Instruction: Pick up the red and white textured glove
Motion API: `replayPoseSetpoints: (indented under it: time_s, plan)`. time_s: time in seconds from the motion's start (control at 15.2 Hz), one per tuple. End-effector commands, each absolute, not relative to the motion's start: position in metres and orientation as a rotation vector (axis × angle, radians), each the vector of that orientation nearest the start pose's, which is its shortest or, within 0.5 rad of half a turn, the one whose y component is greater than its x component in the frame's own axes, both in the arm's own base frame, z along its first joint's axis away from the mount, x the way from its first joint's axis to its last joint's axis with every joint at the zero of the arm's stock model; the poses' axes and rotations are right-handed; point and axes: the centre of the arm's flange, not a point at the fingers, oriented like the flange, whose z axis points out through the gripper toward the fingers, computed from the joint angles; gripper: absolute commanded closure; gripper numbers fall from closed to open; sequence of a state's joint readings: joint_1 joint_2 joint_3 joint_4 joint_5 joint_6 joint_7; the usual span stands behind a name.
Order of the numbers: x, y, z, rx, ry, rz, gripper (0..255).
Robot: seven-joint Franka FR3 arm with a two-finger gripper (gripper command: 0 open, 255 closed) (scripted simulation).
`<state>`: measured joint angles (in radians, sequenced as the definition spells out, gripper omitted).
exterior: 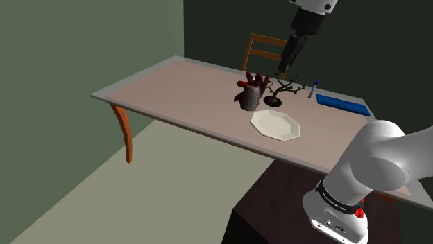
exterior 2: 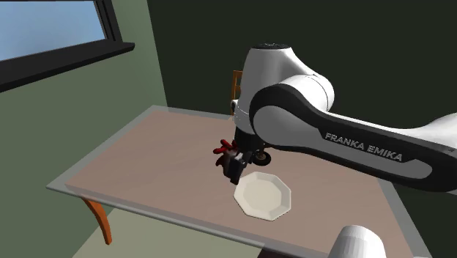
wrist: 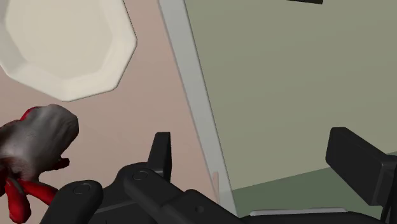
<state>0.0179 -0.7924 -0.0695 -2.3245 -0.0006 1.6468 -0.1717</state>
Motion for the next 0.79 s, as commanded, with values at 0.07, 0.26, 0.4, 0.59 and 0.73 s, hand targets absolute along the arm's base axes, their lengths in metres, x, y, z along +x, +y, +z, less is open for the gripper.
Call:
replayPoseSetpoints:
  time_s: [0.07,0.26,0.4,0.59,0.73]
  plan:
    - [0.315,-0.035,0.608,-3.092,-0.234,-0.192,0]
    - [0.323,-0.068,0.589,-3.093,-0.295,-0.219,0]
    - [0.329,-0.09,0.577,-3.093,-0.335,-0.237,0]
    - [0.34,-0.122,0.56,-3.091,-0.396,-0.264,0]
    - [0.348,-0.144,0.548,-3.089,-0.437,-0.282,0]
